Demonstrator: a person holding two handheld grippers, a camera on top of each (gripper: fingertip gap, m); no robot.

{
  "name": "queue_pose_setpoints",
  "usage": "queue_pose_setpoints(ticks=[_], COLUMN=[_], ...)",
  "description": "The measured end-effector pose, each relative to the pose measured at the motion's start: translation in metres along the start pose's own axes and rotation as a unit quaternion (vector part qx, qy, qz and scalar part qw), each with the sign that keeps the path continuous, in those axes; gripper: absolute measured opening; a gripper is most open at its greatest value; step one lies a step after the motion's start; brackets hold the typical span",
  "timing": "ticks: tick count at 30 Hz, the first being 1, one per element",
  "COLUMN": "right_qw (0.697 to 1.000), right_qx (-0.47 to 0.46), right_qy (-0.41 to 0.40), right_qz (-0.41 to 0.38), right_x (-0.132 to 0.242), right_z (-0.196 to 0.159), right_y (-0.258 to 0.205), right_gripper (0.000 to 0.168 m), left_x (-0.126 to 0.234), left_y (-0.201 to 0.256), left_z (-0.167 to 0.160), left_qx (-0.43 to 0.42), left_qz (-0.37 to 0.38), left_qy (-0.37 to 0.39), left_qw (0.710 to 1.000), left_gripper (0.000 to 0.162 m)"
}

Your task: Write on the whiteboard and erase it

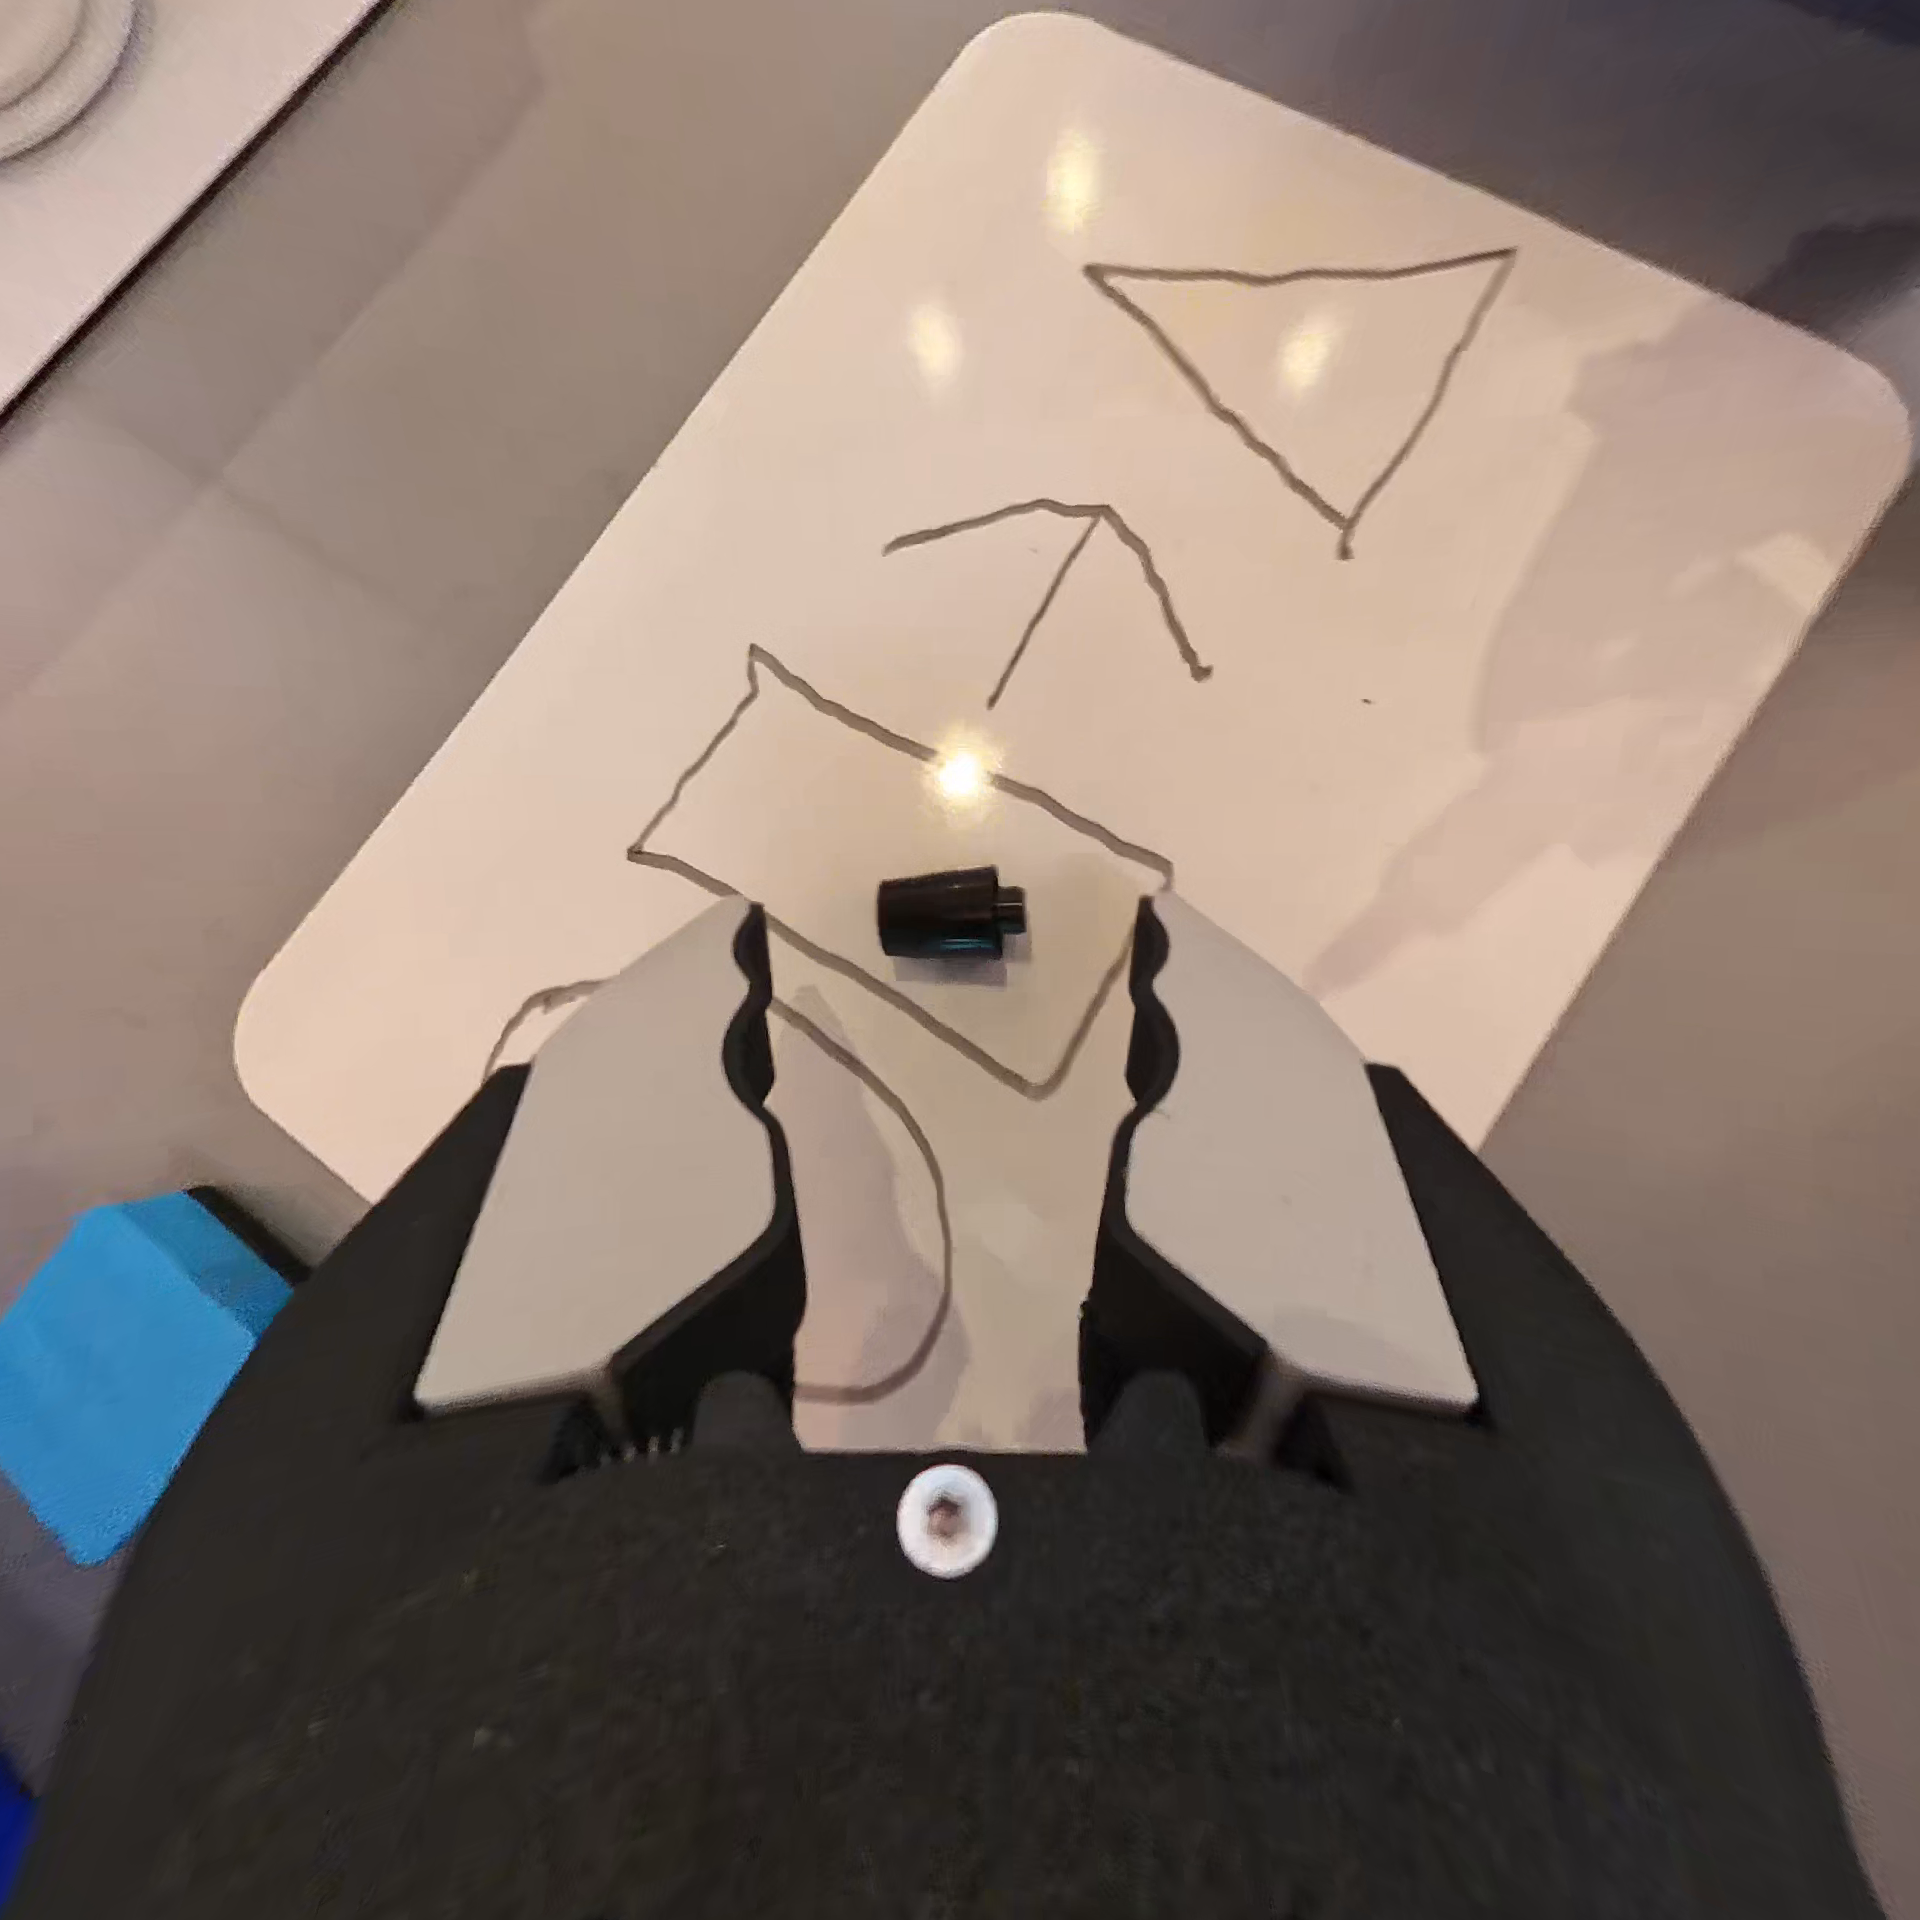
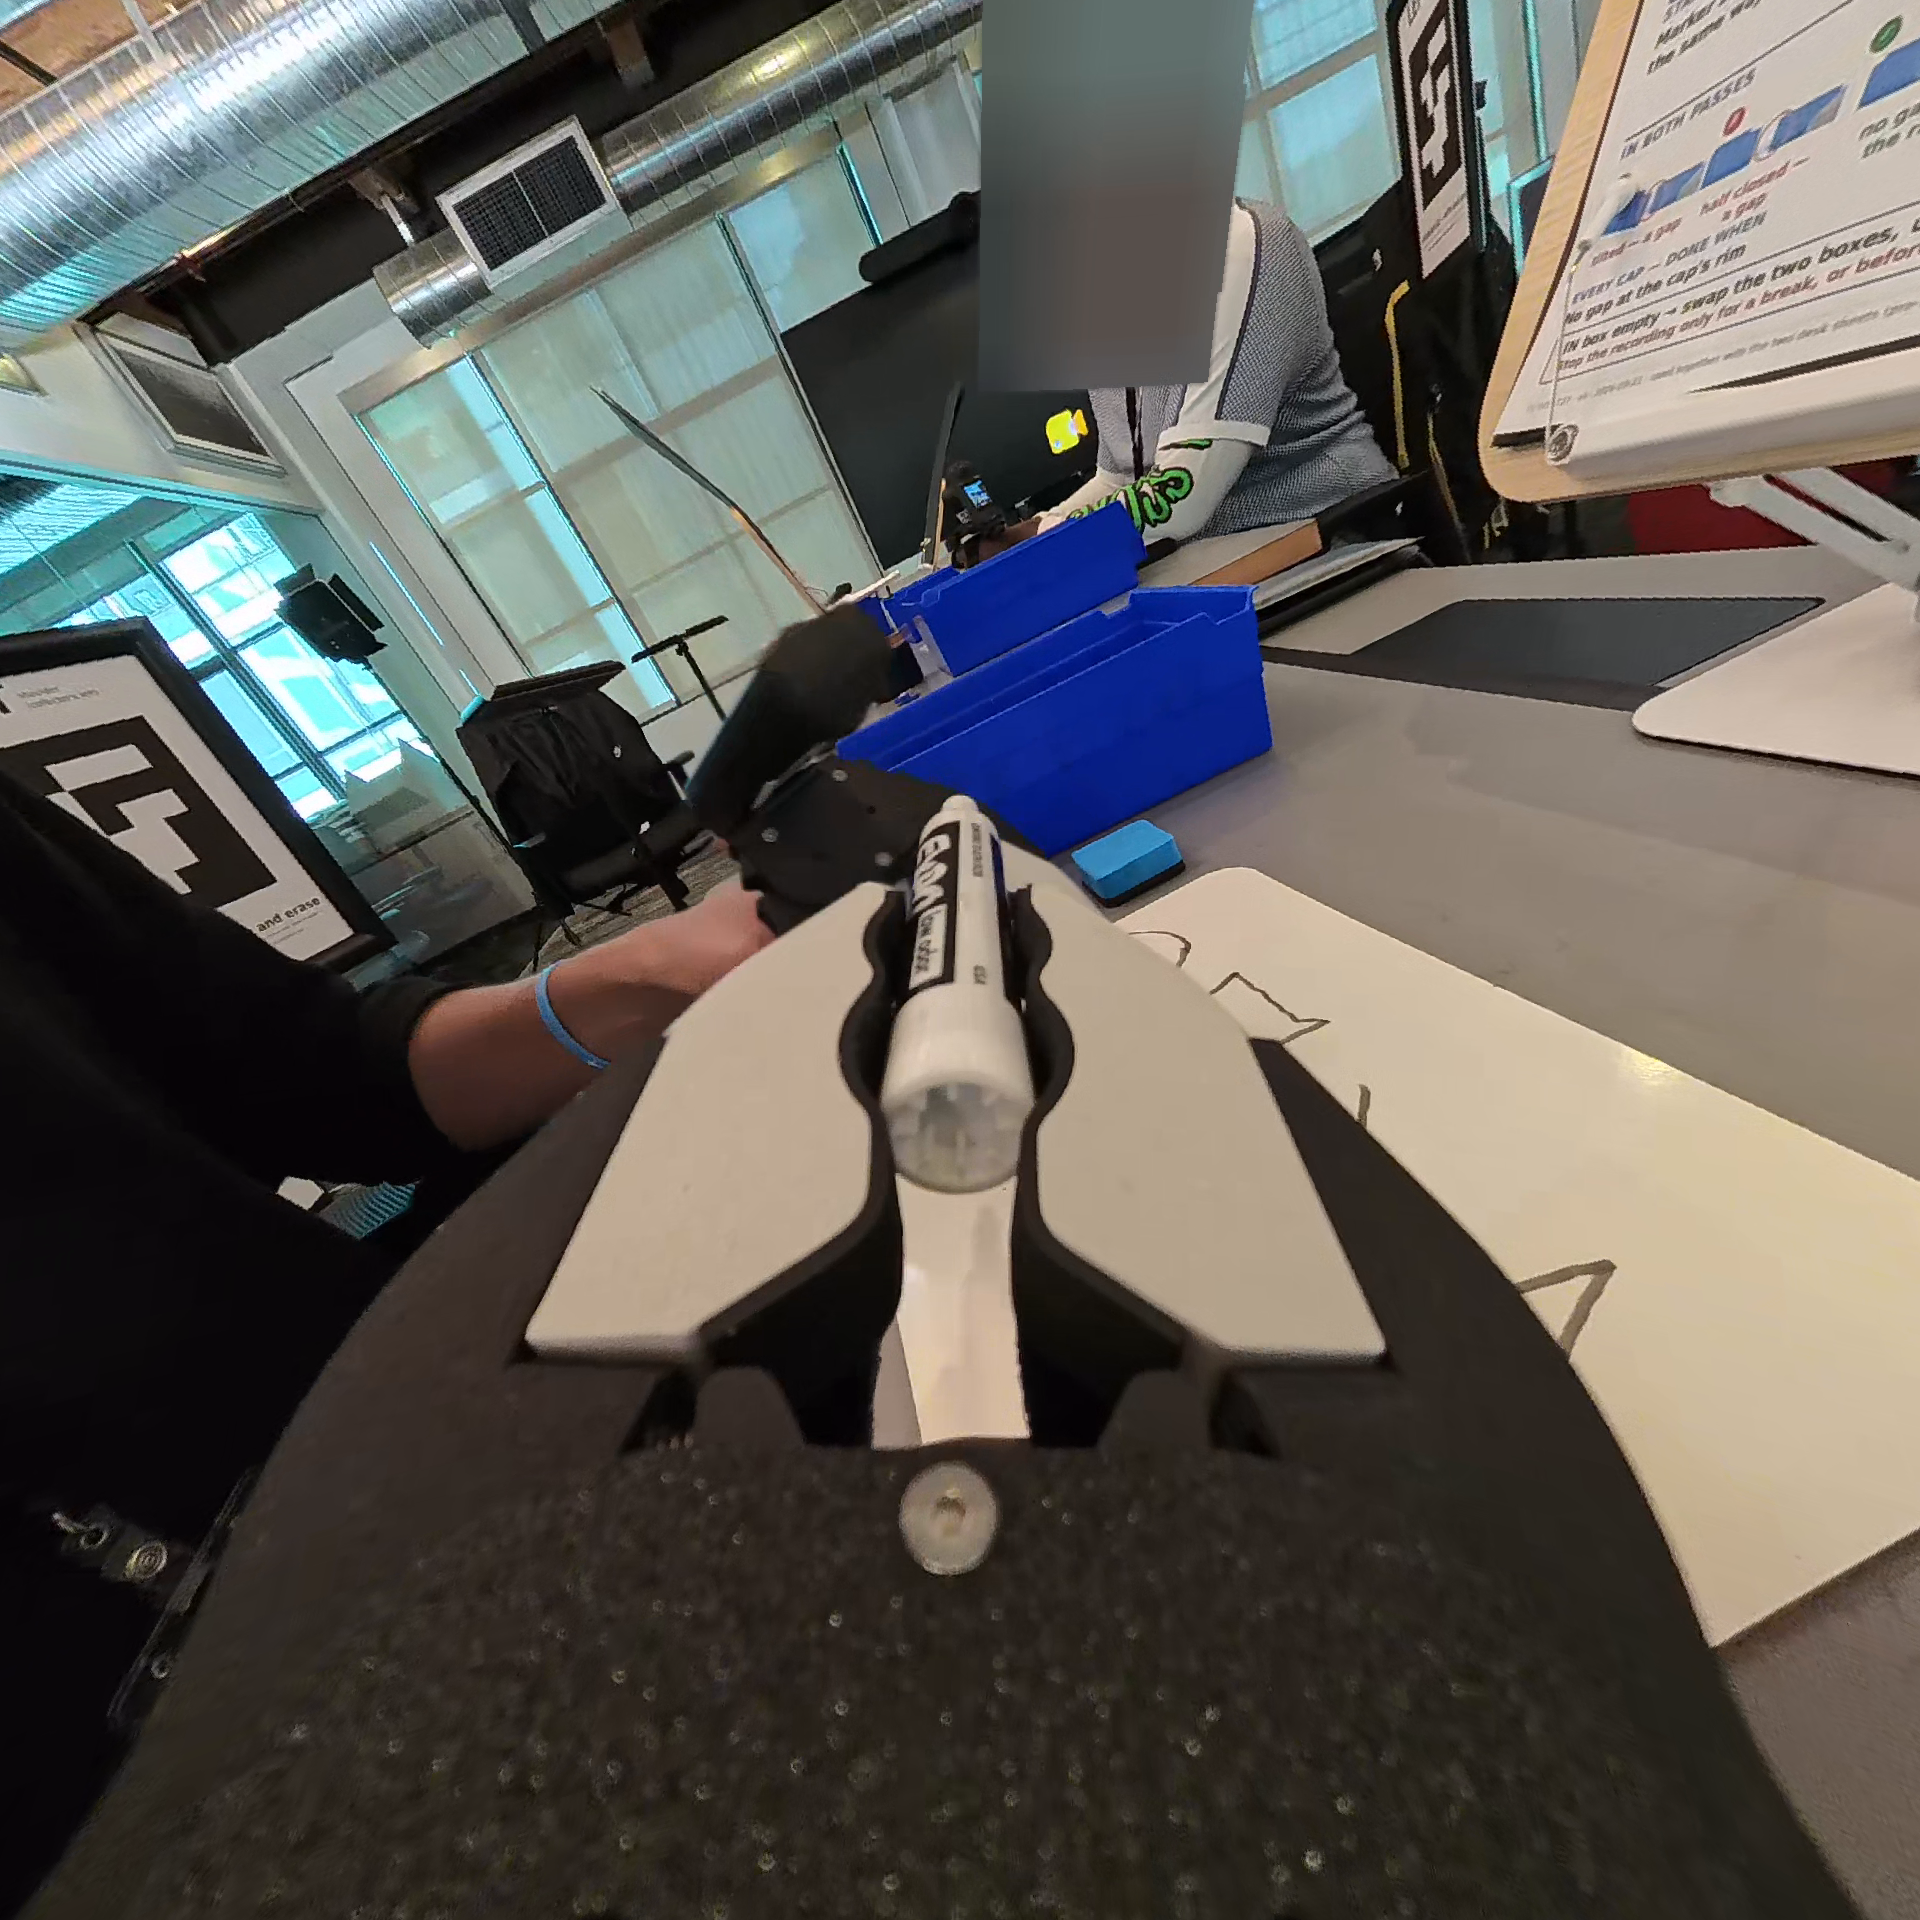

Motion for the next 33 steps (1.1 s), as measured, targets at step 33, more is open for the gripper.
queue_pose_setpoints(ticks=[33], right_qw=[1.000], right_qx=[-0.015], right_qy=[-0.008], right_qz=[0.006], right_x=[-0.002], right_z=[-0.003], right_y=[-0.001], right_gripper=[0.020], left_x=[0.063], left_y=[-0.009], left_z=[-0.052], left_qx=[-0.239], left_qz=[-0.171], left_qy=[-0.143], left_qw=[0.945], left_gripper=[0.060])
Point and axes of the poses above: each gripper's, where its closed fingertips meet, x back along the fingers, z out of its top, y = z × x across the jaws, the point moved 5 cm from there along x, back along the fingers, and after that the axes turned 1 degree about y, right-handed, at the moved point
